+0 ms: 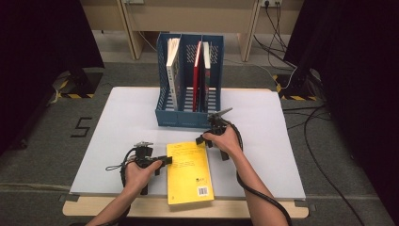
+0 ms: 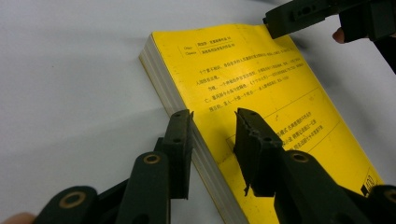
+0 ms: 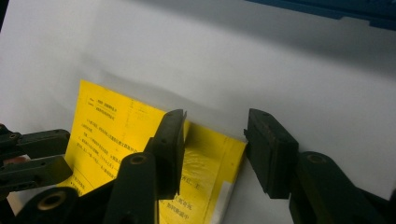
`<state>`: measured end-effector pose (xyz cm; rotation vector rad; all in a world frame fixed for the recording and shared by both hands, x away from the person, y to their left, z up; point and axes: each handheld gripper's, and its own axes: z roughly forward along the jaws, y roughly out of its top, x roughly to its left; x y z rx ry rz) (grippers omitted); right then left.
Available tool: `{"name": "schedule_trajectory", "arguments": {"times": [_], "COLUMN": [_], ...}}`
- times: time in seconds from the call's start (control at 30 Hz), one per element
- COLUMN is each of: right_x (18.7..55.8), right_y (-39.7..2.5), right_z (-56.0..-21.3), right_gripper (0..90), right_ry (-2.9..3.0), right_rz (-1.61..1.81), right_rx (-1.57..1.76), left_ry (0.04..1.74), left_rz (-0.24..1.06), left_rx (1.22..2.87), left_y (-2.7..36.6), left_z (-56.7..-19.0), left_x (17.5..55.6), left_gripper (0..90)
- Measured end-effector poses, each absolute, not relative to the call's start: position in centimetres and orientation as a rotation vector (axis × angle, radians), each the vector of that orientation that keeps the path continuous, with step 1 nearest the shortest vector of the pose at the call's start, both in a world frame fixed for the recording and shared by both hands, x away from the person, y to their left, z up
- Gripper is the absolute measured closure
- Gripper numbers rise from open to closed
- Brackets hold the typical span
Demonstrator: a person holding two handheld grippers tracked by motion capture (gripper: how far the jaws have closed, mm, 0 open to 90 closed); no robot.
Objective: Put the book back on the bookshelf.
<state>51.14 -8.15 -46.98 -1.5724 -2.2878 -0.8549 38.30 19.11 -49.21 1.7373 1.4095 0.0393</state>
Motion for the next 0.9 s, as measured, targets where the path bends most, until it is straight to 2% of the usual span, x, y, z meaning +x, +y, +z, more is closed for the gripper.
{"name": "schedule_trajectory", "arguments": {"times": [0.43,0.73,0.9], "right_x": [50.9,51.5,51.4], "right_y": [-9.4,-10.5,-10.8], "right_z": [-45.5,-43.5,-43.4], "right_gripper": [71.0,73.4,69.9], "right_ry": [-2.213,-2.208,-2.192], "right_rz": [-0.884,-0.946,-0.941], "right_rx": [-1.61,-1.664,-1.669], "left_ry": [1.422,1.414,1.394], "left_rz": [0.086,0.104,0.12], "left_rx": [1.742,1.744,1.75], "left_y": [18.5,17.0,16.9], "left_z": [-49.0,-48.8,-48.9], "left_x": [38.7,40.5,40.5], "left_gripper": [65.9,65.9,65.8]}}
